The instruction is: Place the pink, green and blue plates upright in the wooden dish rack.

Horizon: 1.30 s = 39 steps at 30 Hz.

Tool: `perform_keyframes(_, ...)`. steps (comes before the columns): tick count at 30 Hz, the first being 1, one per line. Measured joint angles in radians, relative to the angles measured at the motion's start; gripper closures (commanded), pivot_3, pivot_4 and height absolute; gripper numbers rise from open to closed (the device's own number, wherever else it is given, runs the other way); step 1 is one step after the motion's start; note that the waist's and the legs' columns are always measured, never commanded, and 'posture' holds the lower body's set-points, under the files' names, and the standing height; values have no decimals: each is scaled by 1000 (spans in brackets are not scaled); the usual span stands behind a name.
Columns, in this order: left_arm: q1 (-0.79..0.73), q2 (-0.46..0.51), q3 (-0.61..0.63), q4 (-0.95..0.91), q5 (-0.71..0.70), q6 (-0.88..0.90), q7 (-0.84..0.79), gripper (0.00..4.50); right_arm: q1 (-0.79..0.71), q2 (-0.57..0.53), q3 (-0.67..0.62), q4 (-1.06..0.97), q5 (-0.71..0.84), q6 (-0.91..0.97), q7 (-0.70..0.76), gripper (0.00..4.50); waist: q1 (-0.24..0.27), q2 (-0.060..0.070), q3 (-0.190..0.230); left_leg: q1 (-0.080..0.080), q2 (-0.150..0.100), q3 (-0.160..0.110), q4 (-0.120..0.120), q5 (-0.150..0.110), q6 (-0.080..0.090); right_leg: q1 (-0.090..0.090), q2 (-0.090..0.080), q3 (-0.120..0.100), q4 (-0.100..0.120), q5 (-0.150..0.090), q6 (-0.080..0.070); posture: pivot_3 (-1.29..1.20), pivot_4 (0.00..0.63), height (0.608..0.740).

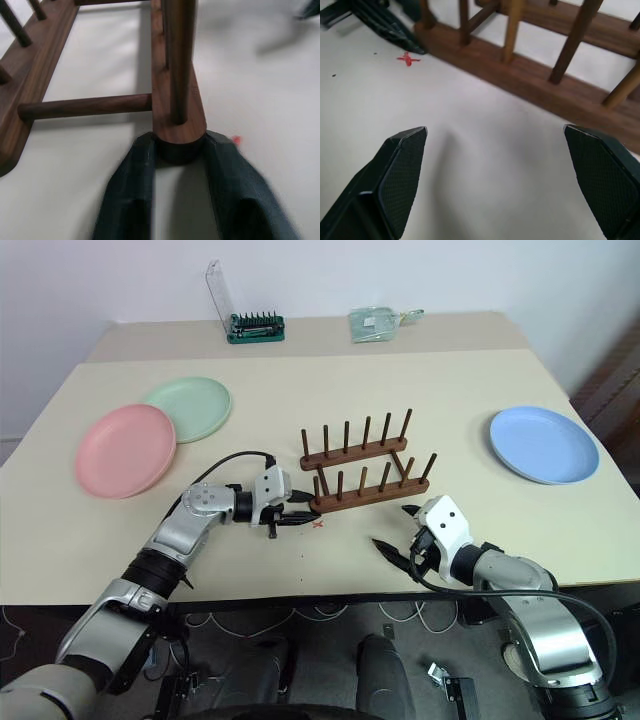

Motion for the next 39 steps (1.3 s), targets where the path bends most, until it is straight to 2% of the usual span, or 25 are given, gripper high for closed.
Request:
perform_keyframes(2, 18, 19, 17, -18, -3, 3, 5, 496, 13, 0, -1, -2, 0, 1, -6, 0, -1, 0, 0, 0, 0, 0, 0, 0, 0, 0, 0, 0, 0, 0, 0, 0, 150, 740)
perform_keyframes(4, 56, 47, 37, -71, -11, 24, 1, 496, 17, -1, -2, -4, 0, 1, -8, 0, -3, 1, 0, 1, 0, 0, 0, 0, 0, 0, 0, 0, 0, 0, 0, 0, 150, 740)
perform_keyframes(5, 85, 65, 45, -105, -22, 38, -3, 672, 23, -2, -9, -7, 0, 1, -9, 263, -3, 1, 0, 1, 0, 0, 0, 0, 0, 0, 0, 0, 0, 0, 0, 0, 150, 740)
perform_keyframes(7, 146, 88, 65, -181, -58, 102, -14, 1453, 22, -3, -22, -7, -3, 2, -16, 894, -1, 1, -1, 1, 0, 0, 0, 0, 0, 0, 0, 0, 0, 0, 0, 0, 150, 740)
perform_keyframes(12, 252, 111, 82, -349, -143, 250, -49, 4046, -13, -33, -23, 43, -63, 3, -36, 3408, 4, 1, 0, 0, 0, 0, 0, 0, 0, 1, 0, 0, 0, 0, 0, 0, 150, 740)
perform_keyframes(13, 265, 107, 72, -374, -143, 266, -49, 4466, -22, -42, -23, 63, -82, 3, -41, 3826, 7, 1, 0, 0, 0, 0, 0, 0, 0, 1, 0, 0, 0, 0, 0, 0, 150, 740)
perform_keyframes(14, 272, 100, 66, -389, -143, 279, -47, 4500, -28, -44, -23, 77, -95, 2, -44, 4451, 8, 1, 0, 0, 0, 0, 0, 0, 0, 1, 0, 0, 0, 0, 0, 0, 150, 740)
perform_keyframes(21, 228, -28, -13, -391, -75, 328, 85, 4500, -115, -77, 18, 184, -202, -7, -68, 4490, 6, 0, -1, 1, -1, 0, 0, 0, 0, 2, -1, 0, 0, 0, 0, 0, 150, 740)
perform_keyframes(25, 168, -84, -9, -297, -19, 282, 216, 4500, -212, -35, 55, 281, -248, -24, -105, 4490, 3, -1, -1, 4, -1, 0, 1, 0, 0, 5, -1, 0, 0, 0, 0, 0, 150, 740)
perform_keyframes(39, 50, -126, 57, -49, 55, 136, 455, 4500, -486, 91, 146, 627, -385, -178, -196, 4490, -1, -1, -2, 9, -1, 1, 0, 0, 0, 8, 0, 1, 0, 0, 0, 0, 150, 740)
